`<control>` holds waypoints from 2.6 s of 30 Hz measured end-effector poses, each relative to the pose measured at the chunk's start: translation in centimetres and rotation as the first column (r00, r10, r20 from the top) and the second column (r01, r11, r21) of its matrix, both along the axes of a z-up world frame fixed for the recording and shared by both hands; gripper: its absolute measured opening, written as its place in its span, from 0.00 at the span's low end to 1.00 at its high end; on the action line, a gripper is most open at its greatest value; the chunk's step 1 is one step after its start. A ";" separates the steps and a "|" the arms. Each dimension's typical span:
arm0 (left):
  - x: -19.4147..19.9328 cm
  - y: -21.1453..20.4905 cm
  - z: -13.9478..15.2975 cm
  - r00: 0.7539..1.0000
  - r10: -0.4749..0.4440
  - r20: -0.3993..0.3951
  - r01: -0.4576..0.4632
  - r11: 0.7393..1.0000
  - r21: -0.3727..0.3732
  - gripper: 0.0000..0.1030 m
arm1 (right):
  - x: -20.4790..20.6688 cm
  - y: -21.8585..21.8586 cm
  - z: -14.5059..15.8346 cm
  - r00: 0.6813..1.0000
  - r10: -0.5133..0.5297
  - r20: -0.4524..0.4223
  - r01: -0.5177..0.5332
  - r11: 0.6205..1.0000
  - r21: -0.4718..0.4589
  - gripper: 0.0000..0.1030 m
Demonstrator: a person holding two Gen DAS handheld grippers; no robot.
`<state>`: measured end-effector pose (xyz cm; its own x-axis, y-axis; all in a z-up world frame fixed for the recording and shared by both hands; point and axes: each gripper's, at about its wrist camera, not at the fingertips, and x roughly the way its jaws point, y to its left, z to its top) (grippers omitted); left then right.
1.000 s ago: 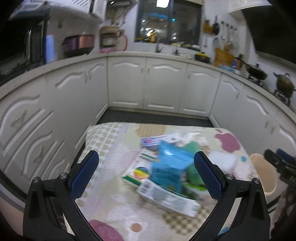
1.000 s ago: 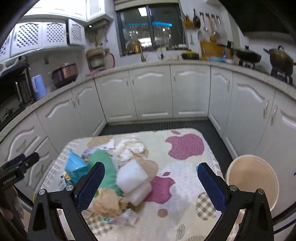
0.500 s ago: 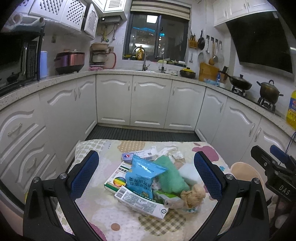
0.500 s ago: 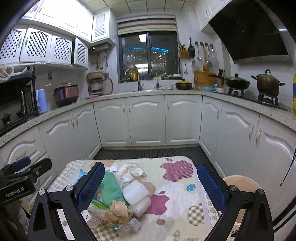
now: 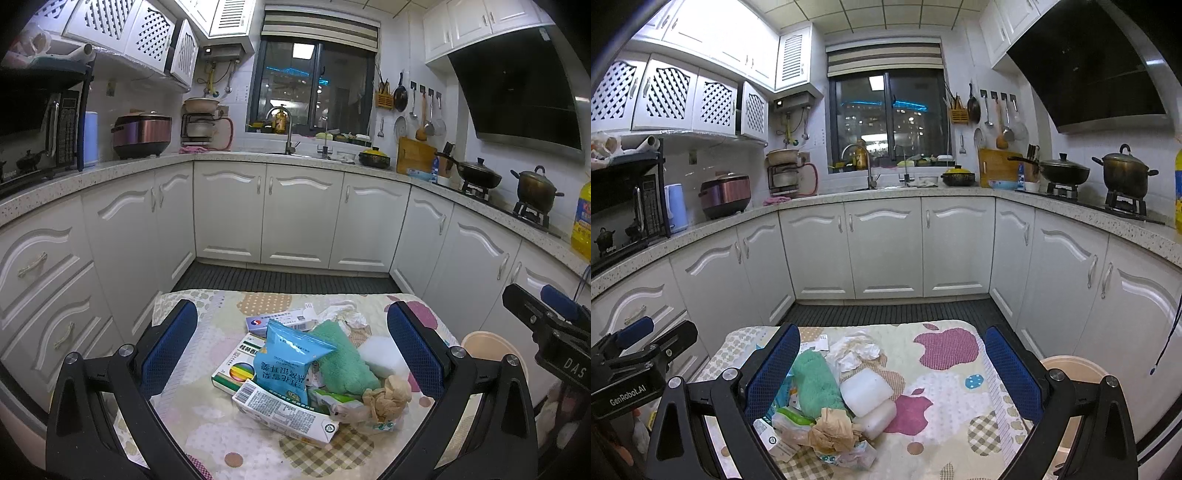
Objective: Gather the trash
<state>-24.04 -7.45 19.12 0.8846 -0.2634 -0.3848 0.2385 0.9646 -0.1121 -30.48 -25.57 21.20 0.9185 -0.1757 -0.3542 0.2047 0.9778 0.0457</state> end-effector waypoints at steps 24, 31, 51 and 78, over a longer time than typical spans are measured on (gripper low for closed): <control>-0.1 -0.8 -0.1 1.000 -0.009 0.006 0.009 1.000 0.013 0.99 | 0.2 -0.8 0.1 1.000 -0.011 -0.002 0.011 1.000 0.019 0.98; -0.1 -0.8 -0.1 1.000 -0.009 0.007 0.009 1.000 0.016 0.99 | 0.3 -0.7 -0.2 1.000 -0.014 -0.009 0.014 1.000 0.009 0.98; 0.6 -0.9 -1.6 1.000 -0.011 -0.016 0.011 1.000 0.022 0.99 | 1.2 -0.4 -1.4 0.999 0.003 -0.033 -0.001 0.999 0.049 0.98; 1.2 -1.0 -2.6 0.999 -0.006 -0.054 0.007 1.000 0.023 0.99 | 2.2 0.5 -2.9 0.993 0.045 -0.109 -0.040 0.998 0.042 0.98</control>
